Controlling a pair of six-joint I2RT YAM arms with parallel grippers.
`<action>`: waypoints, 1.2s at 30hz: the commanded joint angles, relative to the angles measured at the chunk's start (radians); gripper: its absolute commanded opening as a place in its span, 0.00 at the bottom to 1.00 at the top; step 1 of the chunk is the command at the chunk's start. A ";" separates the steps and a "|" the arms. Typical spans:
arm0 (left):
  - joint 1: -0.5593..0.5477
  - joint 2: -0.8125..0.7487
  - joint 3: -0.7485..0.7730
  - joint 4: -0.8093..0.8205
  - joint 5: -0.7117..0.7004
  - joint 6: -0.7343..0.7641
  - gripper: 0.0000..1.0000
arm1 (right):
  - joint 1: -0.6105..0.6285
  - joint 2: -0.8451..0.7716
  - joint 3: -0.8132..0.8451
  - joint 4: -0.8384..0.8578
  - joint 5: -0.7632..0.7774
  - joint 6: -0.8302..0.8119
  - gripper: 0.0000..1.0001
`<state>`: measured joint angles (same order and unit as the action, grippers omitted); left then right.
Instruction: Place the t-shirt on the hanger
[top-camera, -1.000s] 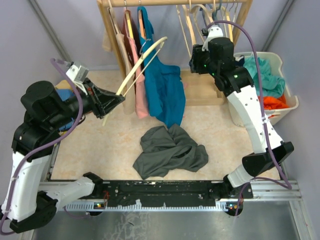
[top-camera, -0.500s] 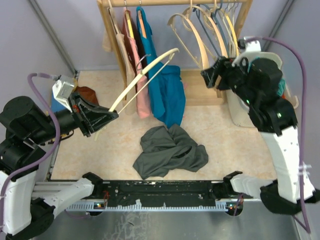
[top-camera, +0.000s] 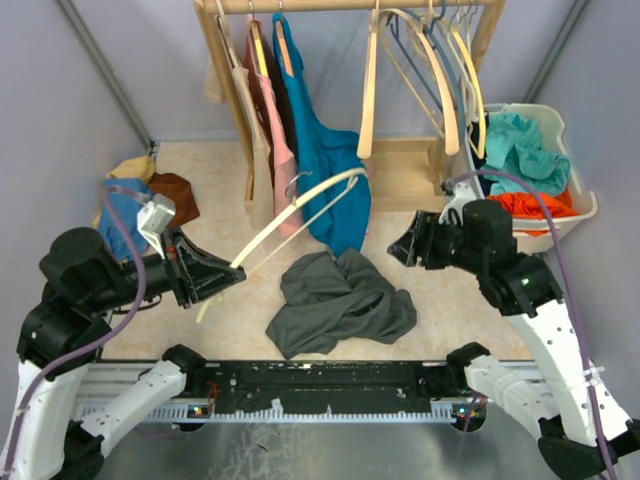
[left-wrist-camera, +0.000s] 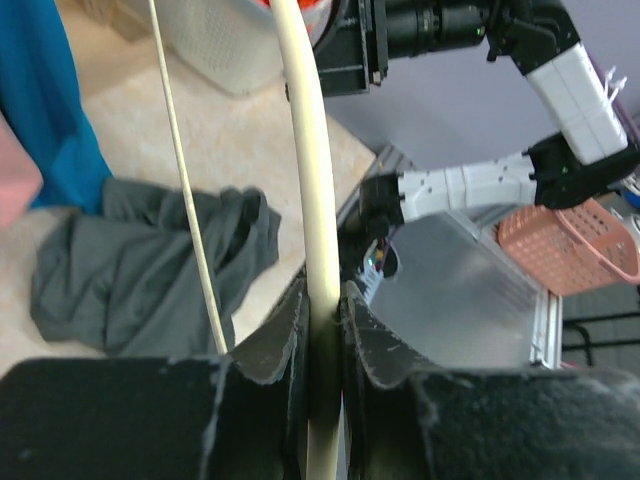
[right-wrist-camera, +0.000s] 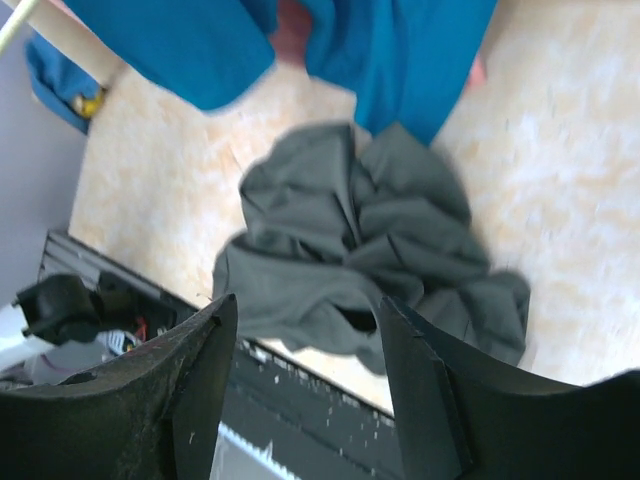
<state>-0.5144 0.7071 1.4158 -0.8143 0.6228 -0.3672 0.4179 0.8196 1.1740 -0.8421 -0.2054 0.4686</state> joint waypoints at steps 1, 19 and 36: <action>0.002 -0.078 -0.135 0.111 0.054 -0.080 0.03 | 0.017 -0.068 -0.140 0.031 -0.063 0.073 0.58; 0.001 -0.270 -0.398 0.065 0.143 -0.169 0.03 | 0.411 -0.009 -0.350 0.082 0.275 0.251 0.53; 0.001 -0.406 -0.477 -0.061 0.237 -0.229 0.03 | 0.480 0.089 -0.365 0.021 0.503 0.288 0.45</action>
<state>-0.5144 0.3286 0.9367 -0.8684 0.8112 -0.5850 0.8902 0.8795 0.8162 -0.8551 0.2291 0.7448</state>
